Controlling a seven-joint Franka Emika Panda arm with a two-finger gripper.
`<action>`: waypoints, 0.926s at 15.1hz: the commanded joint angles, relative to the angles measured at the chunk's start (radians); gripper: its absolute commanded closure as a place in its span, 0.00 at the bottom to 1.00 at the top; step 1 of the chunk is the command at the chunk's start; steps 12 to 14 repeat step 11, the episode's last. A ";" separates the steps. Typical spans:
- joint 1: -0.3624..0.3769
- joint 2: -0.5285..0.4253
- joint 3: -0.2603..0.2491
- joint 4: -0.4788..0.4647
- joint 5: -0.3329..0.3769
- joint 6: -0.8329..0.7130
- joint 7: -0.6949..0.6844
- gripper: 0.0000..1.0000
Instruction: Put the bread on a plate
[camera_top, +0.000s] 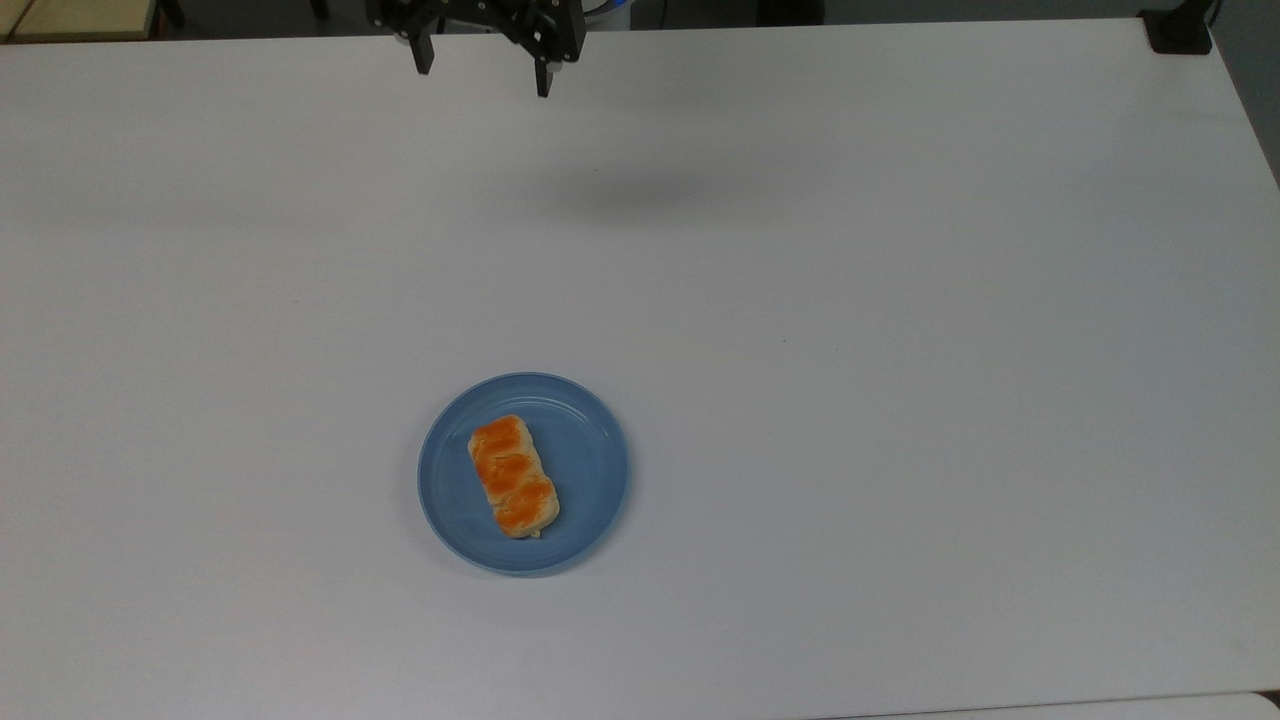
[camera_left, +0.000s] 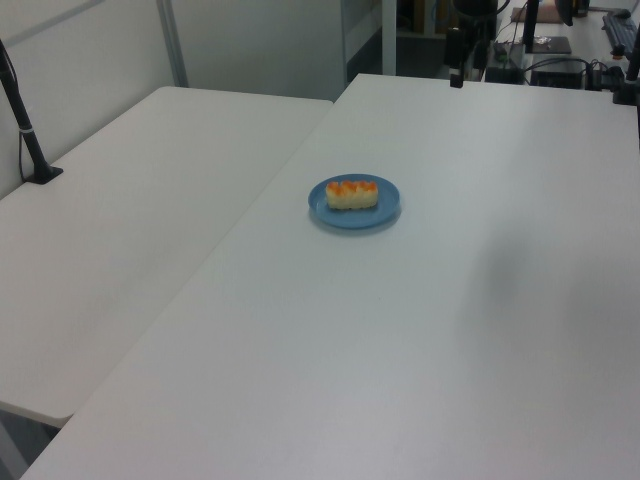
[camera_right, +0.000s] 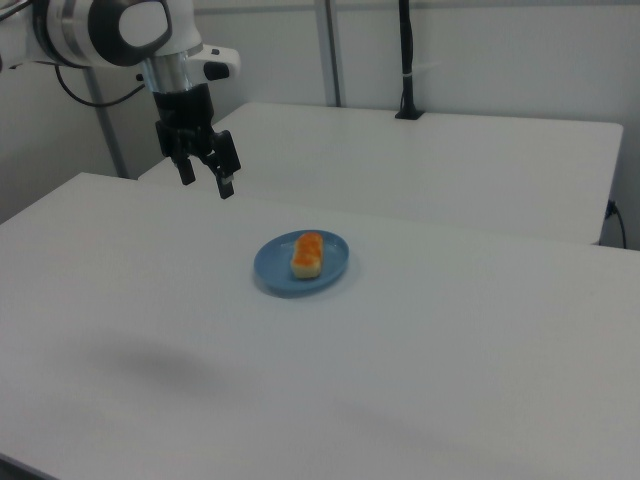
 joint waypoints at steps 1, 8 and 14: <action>-0.017 -0.058 0.013 -0.052 0.005 -0.033 -0.072 0.00; -0.005 -0.050 -0.007 -0.046 0.010 -0.044 -0.115 0.00; 0.024 -0.042 -0.030 -0.046 0.009 -0.040 -0.116 0.00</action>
